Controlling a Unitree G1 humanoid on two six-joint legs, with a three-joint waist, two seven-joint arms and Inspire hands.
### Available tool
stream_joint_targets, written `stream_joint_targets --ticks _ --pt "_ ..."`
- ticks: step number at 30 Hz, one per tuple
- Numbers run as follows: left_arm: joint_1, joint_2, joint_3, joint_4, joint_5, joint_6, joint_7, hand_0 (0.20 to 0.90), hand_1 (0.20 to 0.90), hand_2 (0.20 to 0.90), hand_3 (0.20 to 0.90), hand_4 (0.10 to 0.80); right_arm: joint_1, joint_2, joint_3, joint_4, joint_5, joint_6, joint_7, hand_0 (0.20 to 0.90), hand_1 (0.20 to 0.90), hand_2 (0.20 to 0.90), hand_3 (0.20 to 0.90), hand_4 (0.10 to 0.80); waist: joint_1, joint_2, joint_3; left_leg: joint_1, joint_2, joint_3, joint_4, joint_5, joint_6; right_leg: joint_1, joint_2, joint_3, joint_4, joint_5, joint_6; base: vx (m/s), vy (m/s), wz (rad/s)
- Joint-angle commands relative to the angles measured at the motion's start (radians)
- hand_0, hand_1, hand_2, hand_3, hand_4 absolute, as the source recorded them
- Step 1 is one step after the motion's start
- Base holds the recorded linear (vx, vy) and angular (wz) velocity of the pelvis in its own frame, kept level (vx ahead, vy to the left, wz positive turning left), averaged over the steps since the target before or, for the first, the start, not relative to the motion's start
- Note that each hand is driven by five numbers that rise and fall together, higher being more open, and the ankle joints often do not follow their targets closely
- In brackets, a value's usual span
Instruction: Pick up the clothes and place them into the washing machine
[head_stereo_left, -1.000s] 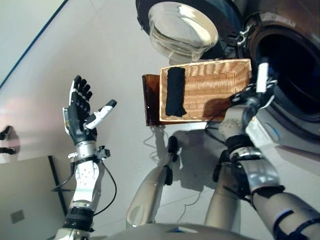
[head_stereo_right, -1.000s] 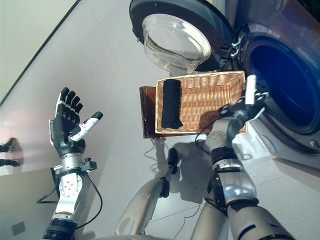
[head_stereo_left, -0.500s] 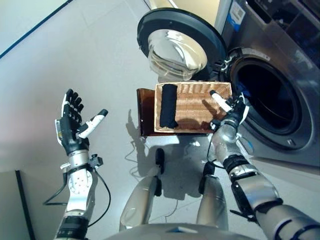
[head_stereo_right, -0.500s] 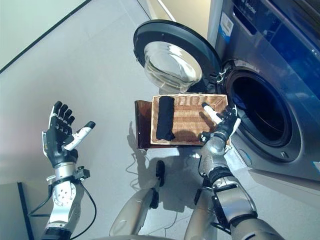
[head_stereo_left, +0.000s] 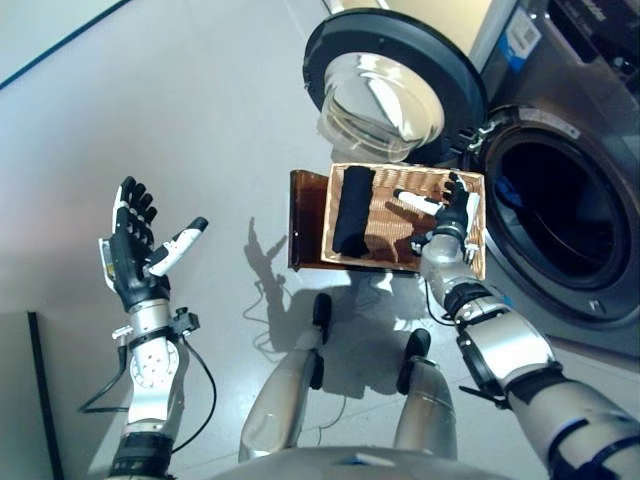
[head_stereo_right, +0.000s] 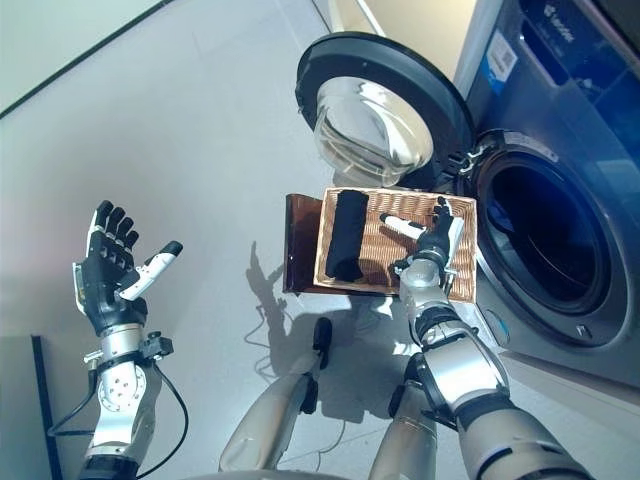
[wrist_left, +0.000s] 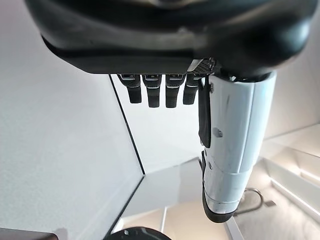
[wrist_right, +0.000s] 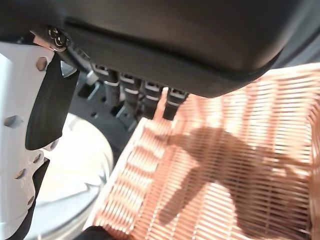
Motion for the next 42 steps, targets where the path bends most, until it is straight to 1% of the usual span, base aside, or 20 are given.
stream_joint_targets --ticks 1,2,3,6,7,10,15,21,28,32,34,35,38,42 --pt "-0.047 0.094 0.084 -0.128 0.025 -0.064 0.033 0.9 0.9 0.9 0.9 0.8 -0.132 -0.02 0.03 -0.021 -0.009 -0.061 -0.025 0.9 0.9 0.9 0.9 0.8 0.045 -0.068 0.01 -0.046 -0.065 0.021 0.122 -0.177 -0.019 0.033 -0.021 0.017 -0.182 0.118 -0.044 0.135 -0.014 0.16" --pt "-0.05 0.096 0.078 -0.127 0.034 -0.061 0.035 0.9 0.9 0.9 0.9 0.8 -0.151 -0.017 0.037 -0.013 -0.002 -0.064 -0.027 0.9 0.9 0.9 0.9 0.8 0.051 -0.078 0.016 -0.06 -0.068 0.011 0.149 -0.214 -0.022 0.032 -0.02 0.02 -0.158 0.082 -0.042 0.029 0.012 0.09" --pt "-0.051 0.097 0.078 -0.128 0.035 -0.062 0.036 0.9 0.9 0.9 0.9 0.8 -0.152 -0.017 0.037 -0.012 -0.001 -0.065 -0.027 0.9 0.9 0.9 0.9 0.8 0.051 -0.075 0.022 -0.073 -0.068 0.017 0.153 -0.189 -0.017 0.021 -0.023 0.012 -0.158 0.105 -0.048 0.026 -0.003 0.18" --pt "-0.063 0.099 0.072 -0.125 0.05 -0.06 0.049 0.9 0.9 0.9 0.9 0.8 -0.17 -0.006 0.037 -0.007 0.014 -0.073 -0.033 0.9 0.9 0.9 0.9 0.8 0.061 -0.089 0.033 -0.1 -0.071 0.01 0.175 -0.197 -0.018 0.01 -0.023 0.001 -0.138 0.093 -0.051 0.038 0.007 0.3" --pt "-0.068 0.1 0.073 -0.122 0.051 -0.059 0.052 0.9 0.9 0.9 0.9 0.8 -0.177 -0.001 0.038 -0.005 0.021 -0.076 -0.034 0.9 0.9 0.9 0.9 0.8 0.064 -0.095 0.031 -0.098 -0.07 0.001 0.185 -0.23 -0.023 0.013 -0.021 0.009 -0.124 0.061 -0.045 0.15 -0.014 0.26" --pt "-0.087 0.1 0.068 -0.116 0.06 -0.056 0.066 0.9 0.9 0.9 0.9 0.8 -0.189 0.016 0.041 -0.004 0.037 -0.082 -0.038 0.9 0.9 0.9 0.9 0.8 0.073 -0.108 0.04 -0.119 -0.072 -0.005 0.203 -0.238 -0.024 0.007 -0.02 0.0 -0.115 0.053 -0.049 0.085 -0.016 0.12" --pt "-0.101 0.104 0.058 -0.11 0.084 -0.051 0.095 0.9 0.9 0.9 0.9 0.8 -0.202 0.038 0.037 0.007 0.059 -0.088 -0.046 0.9 0.9 0.9 0.9 0.8 0.092 -0.118 0.058 -0.153 -0.077 -0.02 0.221 -0.241 -0.027 -0.002 -0.02 -0.017 -0.105 0.04 -0.051 0.027 -0.004 0.16" --pt "-0.119 0.096 0.037 -0.112 0.1 -0.049 0.117 0.9 0.9 0.9 0.9 0.8 -0.221 0.043 0.013 0.061 0.081 -0.083 -0.062 0.9 0.9 0.9 0.9 0.8 0.109 -0.113 0.071 -0.179 -0.084 -0.031 0.23 -0.24 -0.027 -0.016 -0.024 -0.033 -0.095 0.03 -0.054 0.017 0.001 0.09" --pt "-0.136 0.099 0.003 -0.109 0.123 -0.032 0.136 0.9 0.9 0.9 0.9 0.8 -0.211 0.05 -0.012 0.101 0.088 -0.077 -0.075 0.9 0.9 0.9 0.9 0.8 0.112 -0.095 0.081 -0.199 -0.086 -0.022 0.251 -0.249 -0.02 -0.038 -0.025 -0.023 -0.074 0.028 -0.056 -0.009 0.035 0.04" --pt "-0.146 0.103 -0.024 -0.017 0.118 -0.004 0.136 0.9 0.9 0.9 0.9 0.8 -0.2 0.061 -0.016 0.108 0.084 -0.07 -0.072 0.9 0.9 0.9 0.9 0.8 0.104 -0.084 0.087 -0.207 -0.088 -0.018 0.255 -0.249 -0.019 -0.051 -0.024 -0.013 -0.067 0.028 -0.057 -0.009 0.016 0.0" --pt "-0.155 0.107 -0.037 0.099 0.108 0.017 0.141 0.9 0.9 0.9 0.9 0.8 -0.195 0.074 -0.02 0.108 0.07 -0.064 -0.079 0.9 0.9 0.9 0.9 0.8 0.1 -0.076 0.089 -0.207 -0.087 -0.014 0.255 -0.247 -0.017 -0.056 -0.022 -0.009 -0.062 0.027 -0.057 -0.003 0.032 -0.03" --pt "-0.157 0.108 -0.038 0.103 0.107 0.014 0.141 0.9 0.9 0.9 0.9 0.8 -0.195 0.074 -0.021 0.107 0.069 -0.064 -0.08 0.9 0.9 0.9 0.9 0.8 0.1 -0.077 0.089 -0.207 -0.087 -0.014 0.255 -0.248 -0.017 -0.056 -0.023 -0.008 -0.061 0.027 -0.057 0.004 0.028 -0.06" --pt "-0.159 0.117 -0.055 0.199 0.105 0.043 0.134 0.9 0.9 0.9 0.9 0.8 -0.18 0.089 -0.027 0.108 0.057 -0.06 -0.082 0.9 0.9 0.9 0.9 0.8 0.098 -0.073 0.086 -0.209 -0.087 -0.013 0.263 -0.25 -0.015 -0.059 -0.023 -0.006 -0.054 0.025 -0.056 0.003 0.006 -0.02" --pt "-0.161 0.131 -0.09 0.358 0.11 0.076 0.118 0.9 0.9 0.9 0.9 0.8 -0.176 0.092 -0.028 0.114 0.042 -0.054 -0.08 0.9 0.9 0.9 0.9 0.8 0.099 -0.062 0.086 -0.211 -0.088 -0.014 0.266 -0.249 -0.013 -0.062 -0.025 -0.005 -0.048 0.022 -0.055 0.0 0.0 0.0"
